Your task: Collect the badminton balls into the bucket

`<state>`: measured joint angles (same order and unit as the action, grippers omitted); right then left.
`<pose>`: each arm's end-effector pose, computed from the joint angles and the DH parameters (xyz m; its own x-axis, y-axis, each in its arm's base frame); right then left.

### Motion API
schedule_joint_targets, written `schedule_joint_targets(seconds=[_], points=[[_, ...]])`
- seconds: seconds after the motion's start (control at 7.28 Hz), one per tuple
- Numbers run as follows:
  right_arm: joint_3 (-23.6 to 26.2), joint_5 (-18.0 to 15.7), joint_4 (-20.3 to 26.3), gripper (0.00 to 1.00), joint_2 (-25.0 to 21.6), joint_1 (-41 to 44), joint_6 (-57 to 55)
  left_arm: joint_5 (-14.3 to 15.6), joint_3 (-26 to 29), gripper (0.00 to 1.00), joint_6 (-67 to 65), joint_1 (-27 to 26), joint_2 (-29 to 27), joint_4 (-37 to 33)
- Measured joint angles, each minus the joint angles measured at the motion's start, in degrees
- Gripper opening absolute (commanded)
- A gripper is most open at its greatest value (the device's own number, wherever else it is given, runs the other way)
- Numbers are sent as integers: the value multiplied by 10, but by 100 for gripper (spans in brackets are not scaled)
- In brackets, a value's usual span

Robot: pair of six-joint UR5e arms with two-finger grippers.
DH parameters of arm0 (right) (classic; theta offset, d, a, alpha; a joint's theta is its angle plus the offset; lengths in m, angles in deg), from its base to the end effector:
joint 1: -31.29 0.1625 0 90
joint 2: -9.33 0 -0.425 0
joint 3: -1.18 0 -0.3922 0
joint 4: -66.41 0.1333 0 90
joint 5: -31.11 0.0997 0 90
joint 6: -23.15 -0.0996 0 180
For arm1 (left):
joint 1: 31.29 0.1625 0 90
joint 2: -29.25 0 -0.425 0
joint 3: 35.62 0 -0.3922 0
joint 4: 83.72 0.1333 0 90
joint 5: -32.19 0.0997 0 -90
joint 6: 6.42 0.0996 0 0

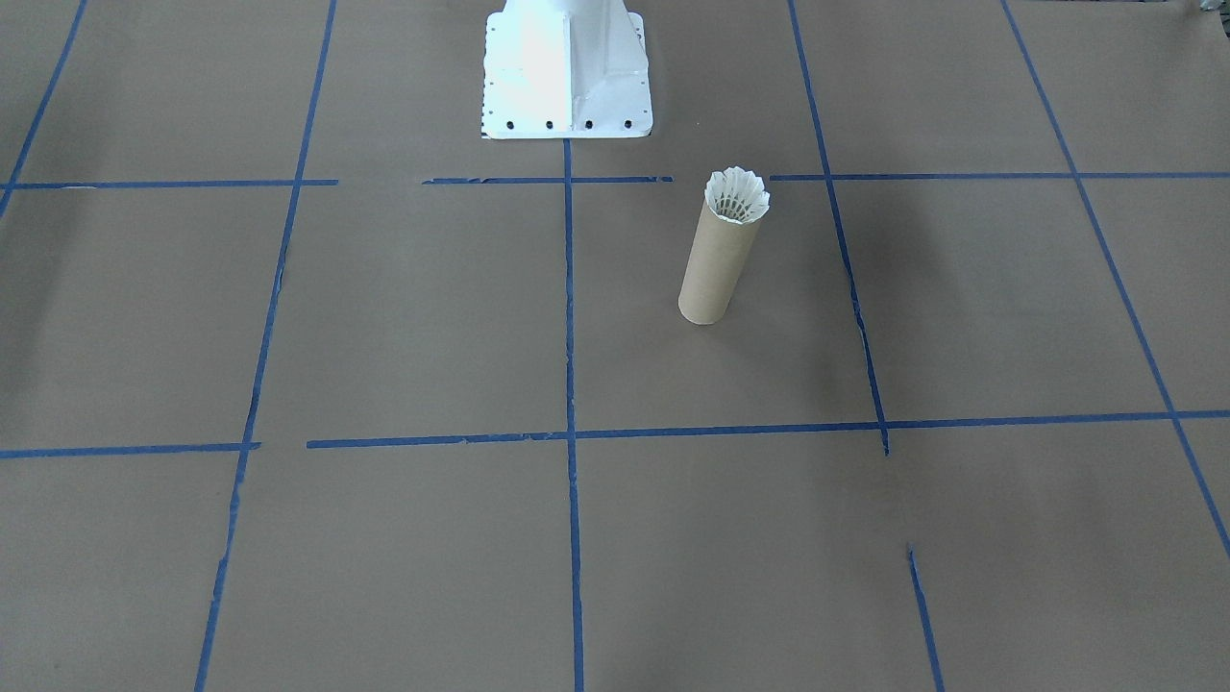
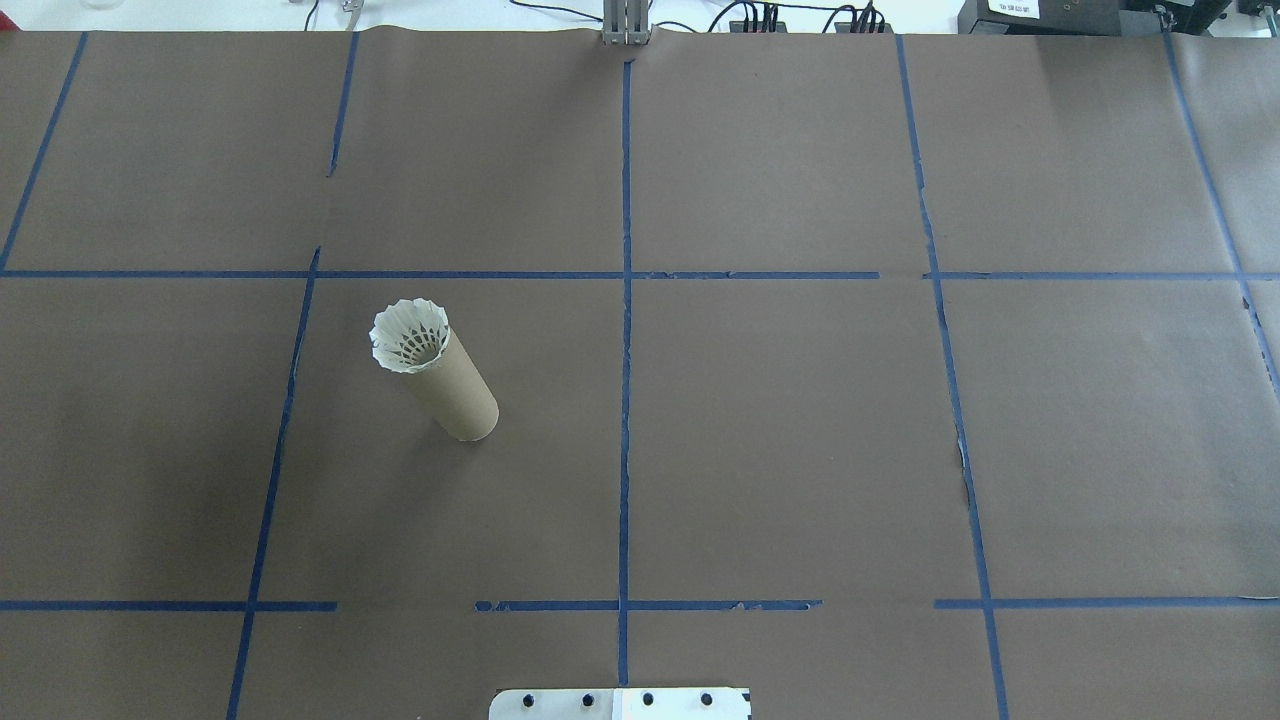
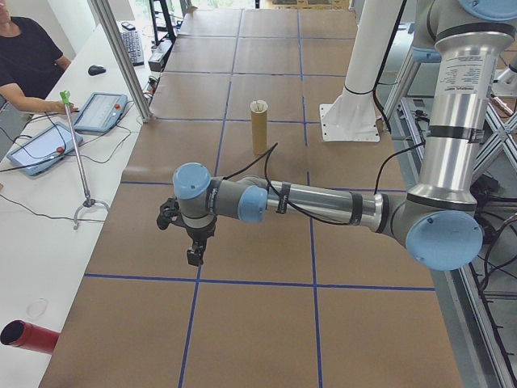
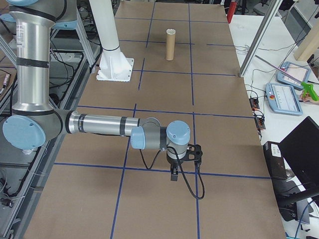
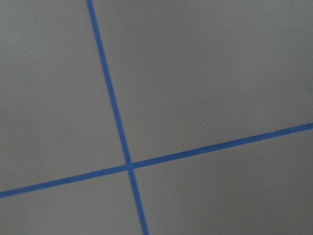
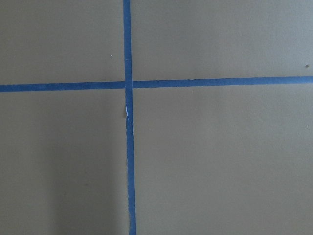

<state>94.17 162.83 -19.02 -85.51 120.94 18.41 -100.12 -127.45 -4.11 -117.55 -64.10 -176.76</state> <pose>0.0642 -0.4597 0.6682 0.7442 0.0465 0.6664 -0.0556 0.9984 -0.0076 -0.0319 -0.5278 0.6100 0.7285 0.1840 -0.6599 -0.0940 0.9810 0.1697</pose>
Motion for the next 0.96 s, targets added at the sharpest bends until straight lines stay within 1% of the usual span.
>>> schedule_joint_targets(seconds=[0.27,0.55,0.96], points=[[0,0,0,100,0,0,0,-1,19,100,6,-12,19,5],[0,0,0,100,0,0,0,-6,36,100,4,-15,25,6],[0,0,0,100,0,0,0,-11,24,100,3,-38,39,6]])
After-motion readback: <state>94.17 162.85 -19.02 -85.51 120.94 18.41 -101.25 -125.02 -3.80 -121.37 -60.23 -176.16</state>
